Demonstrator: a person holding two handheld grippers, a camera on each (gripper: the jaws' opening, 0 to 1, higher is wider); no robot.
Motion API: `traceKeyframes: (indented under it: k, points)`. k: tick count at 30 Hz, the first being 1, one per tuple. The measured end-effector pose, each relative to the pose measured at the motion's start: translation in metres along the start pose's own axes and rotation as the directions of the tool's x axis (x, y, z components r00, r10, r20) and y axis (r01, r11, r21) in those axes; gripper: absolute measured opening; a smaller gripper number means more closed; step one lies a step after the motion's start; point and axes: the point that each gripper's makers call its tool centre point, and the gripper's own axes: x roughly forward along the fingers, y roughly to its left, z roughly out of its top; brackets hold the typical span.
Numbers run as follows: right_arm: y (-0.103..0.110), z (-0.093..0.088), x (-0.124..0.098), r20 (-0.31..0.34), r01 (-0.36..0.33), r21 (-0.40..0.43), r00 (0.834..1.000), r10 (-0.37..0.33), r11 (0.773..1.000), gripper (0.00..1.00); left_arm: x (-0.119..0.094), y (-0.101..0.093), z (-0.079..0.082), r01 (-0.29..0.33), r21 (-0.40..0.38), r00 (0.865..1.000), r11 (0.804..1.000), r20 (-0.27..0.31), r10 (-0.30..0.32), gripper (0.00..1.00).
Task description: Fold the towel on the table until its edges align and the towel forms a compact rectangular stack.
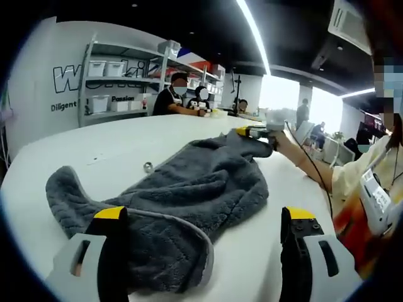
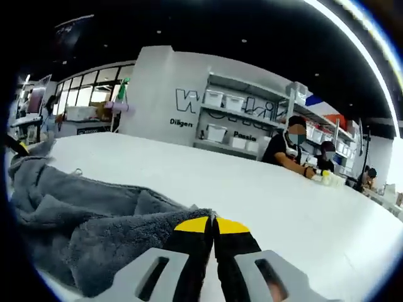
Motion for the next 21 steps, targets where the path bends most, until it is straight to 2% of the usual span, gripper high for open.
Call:
traceKeyframes:
  k: [3,6,9,13,15,19,21]
  points:
    - [-0.004,-0.015,0.005,-0.053,0.007,-0.043,0.999,-0.009,0.999,0.00,-0.001,-0.001,0.001,0.002,0.003,1.000,1.000,0.004,-0.002,0.99]
    - [-0.004,-0.022,0.009,-0.072,-0.015,-0.048,0.997,0.012,0.999,0.00,-0.002,-0.001,0.002,0.000,0.006,1.000,1.000,0.005,0.000,0.99]
    - [-0.002,-0.035,0.011,-0.132,-0.032,-0.086,0.991,0.020,0.996,0.00,-0.003,0.000,0.002,-0.002,0.007,1.000,1.000,0.005,0.002,0.99]
    - [-0.002,-0.060,0.012,-0.248,-0.048,-0.069,0.968,0.029,0.996,0.00,-0.003,-0.001,0.001,0.000,0.005,1.000,1.000,0.000,0.000,0.99]
    - [-0.005,-0.058,0.012,-0.226,-0.043,-0.041,0.973,0.033,0.998,0.00,-0.003,-0.001,0.001,0.002,0.003,1.000,1.000,-0.002,-0.002,0.99]
    - [-0.007,-0.058,0.011,-0.229,-0.038,-0.055,0.973,0.025,0.998,0.03,-0.004,-0.001,0.002,0.001,0.004,1.000,1.000,0.001,-0.001,0.98]
    - [-0.009,-0.057,0.012,-0.224,-0.032,-0.064,0.974,0.017,0.997,0.09,-0.004,-0.001,0.002,-0.003,0.006,1.000,1.000,0.003,0.003,0.98]
